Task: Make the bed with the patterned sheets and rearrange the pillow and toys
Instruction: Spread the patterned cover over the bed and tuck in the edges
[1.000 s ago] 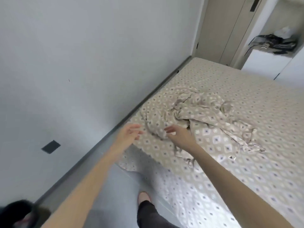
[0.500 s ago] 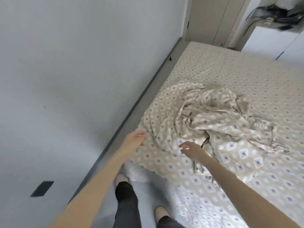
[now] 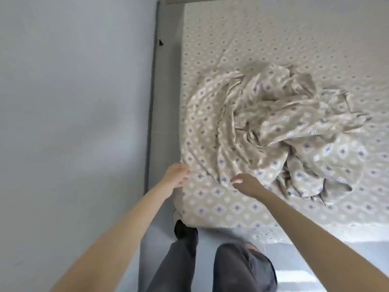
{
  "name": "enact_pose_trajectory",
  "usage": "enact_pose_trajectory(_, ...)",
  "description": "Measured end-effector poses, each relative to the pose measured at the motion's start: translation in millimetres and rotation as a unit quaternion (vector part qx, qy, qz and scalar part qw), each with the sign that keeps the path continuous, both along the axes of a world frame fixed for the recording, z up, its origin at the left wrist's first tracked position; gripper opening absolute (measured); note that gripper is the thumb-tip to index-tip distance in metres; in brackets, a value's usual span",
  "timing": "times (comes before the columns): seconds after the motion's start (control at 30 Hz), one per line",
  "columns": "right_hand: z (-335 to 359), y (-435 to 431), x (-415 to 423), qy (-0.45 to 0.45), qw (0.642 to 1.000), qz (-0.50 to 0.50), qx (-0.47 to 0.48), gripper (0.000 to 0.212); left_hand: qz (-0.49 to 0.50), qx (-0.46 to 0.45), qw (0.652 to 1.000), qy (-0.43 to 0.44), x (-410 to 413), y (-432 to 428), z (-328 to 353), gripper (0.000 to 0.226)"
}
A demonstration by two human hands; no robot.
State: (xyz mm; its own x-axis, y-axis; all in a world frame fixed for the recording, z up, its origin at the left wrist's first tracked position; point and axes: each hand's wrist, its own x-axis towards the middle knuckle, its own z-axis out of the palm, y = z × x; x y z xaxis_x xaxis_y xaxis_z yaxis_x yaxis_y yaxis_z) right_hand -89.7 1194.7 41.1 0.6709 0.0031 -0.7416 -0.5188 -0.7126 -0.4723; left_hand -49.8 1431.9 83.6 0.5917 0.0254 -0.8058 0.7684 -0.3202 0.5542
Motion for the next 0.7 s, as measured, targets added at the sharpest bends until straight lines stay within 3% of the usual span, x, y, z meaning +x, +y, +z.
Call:
enact_pose_trajectory(0.13,-21.0,29.6,10.6,0.024,0.998,-0.054,-0.001,0.030,0.014,-0.010,0.998,0.064,33.5,24.6,-39.8,0.034)
enact_pose_trajectory(0.33,-58.3,55.1,27.4,0.039,0.995,-0.089,-0.008,0.030,0.115,-0.047,0.983,0.138,74.0,41.1,-115.4,0.048)
enact_pose_trajectory(0.57,-110.3,61.5,35.8,0.031,0.992,-0.120,-0.010,0.029,0.053,-0.015,0.990,0.132,99.3,30.1,-205.4,0.061)
enact_pose_trajectory(0.7,-129.8,58.9,35.3,0.033,0.992,-0.122,-0.012,0.029,0.042,-0.002,0.989,0.142,101.9,26.9,-236.7,0.050)
